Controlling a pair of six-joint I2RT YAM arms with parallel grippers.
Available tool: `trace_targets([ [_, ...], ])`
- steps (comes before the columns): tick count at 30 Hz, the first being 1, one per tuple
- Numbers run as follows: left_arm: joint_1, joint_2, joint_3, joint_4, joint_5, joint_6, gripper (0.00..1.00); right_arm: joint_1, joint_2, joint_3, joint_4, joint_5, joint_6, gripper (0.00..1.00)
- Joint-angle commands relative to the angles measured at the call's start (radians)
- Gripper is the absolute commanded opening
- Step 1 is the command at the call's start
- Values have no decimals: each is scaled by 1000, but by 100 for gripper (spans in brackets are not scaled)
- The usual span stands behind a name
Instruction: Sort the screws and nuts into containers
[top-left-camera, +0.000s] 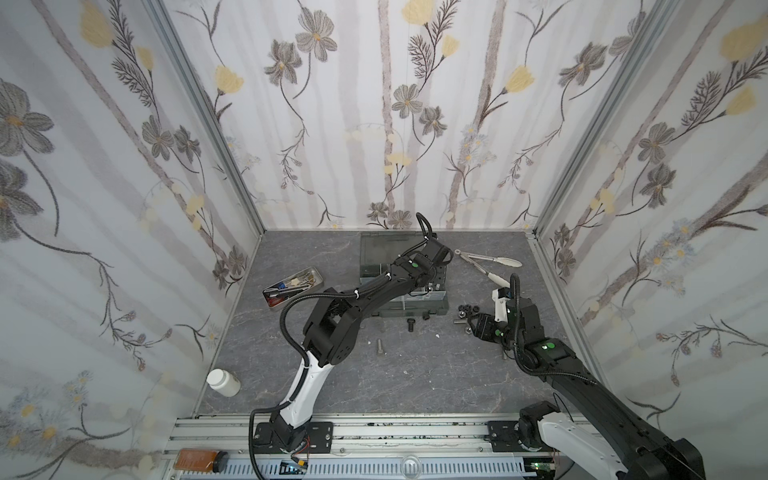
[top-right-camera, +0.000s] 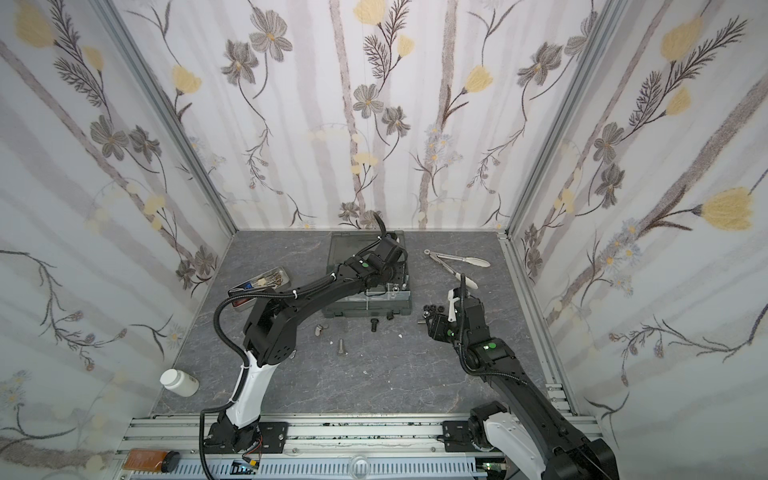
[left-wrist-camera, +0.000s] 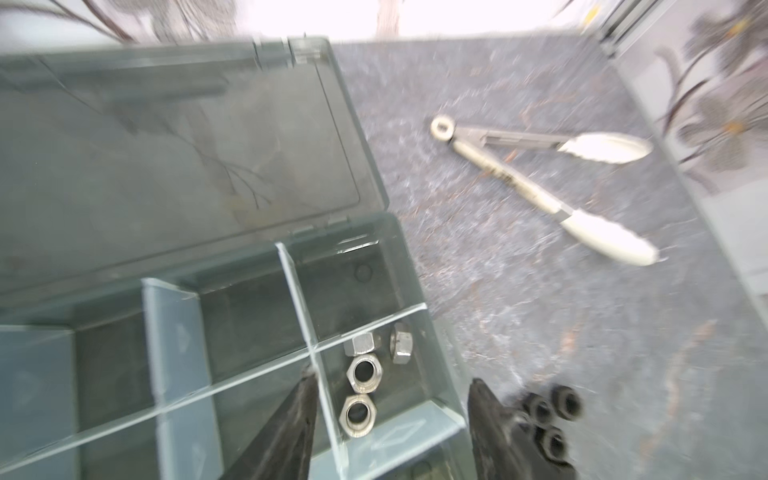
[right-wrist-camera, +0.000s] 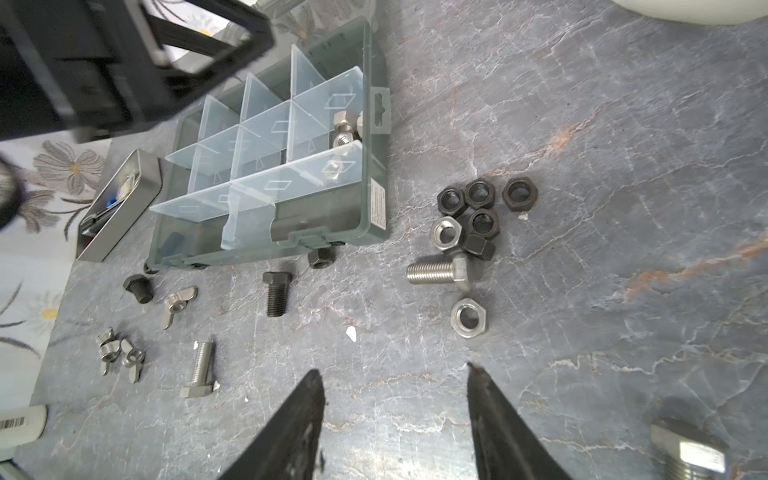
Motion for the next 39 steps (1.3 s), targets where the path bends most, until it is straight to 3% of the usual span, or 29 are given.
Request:
trace_targets([
  [1,10,-126,-113,80,-1,-2,61,19,67,66,-44,51,-9,50],
  [6,33,-361,-394,196,26,-34,67,53,204,148,-71,111,-37,41],
  [12,38,-599,-699,298,48,-82,74,66,364,263,-105,144,-69,42],
  [20,38,-828,-977,356,52,-109,79,74,513,337,-107,167,-81,41],
  [27,39,-942,-1092,354,40,-106,82,74,620,372,-96,167,-81,41],
  [39,39,-939,-1151,390,57,-105,82,73,739,388,-67,208,-79,36],
])
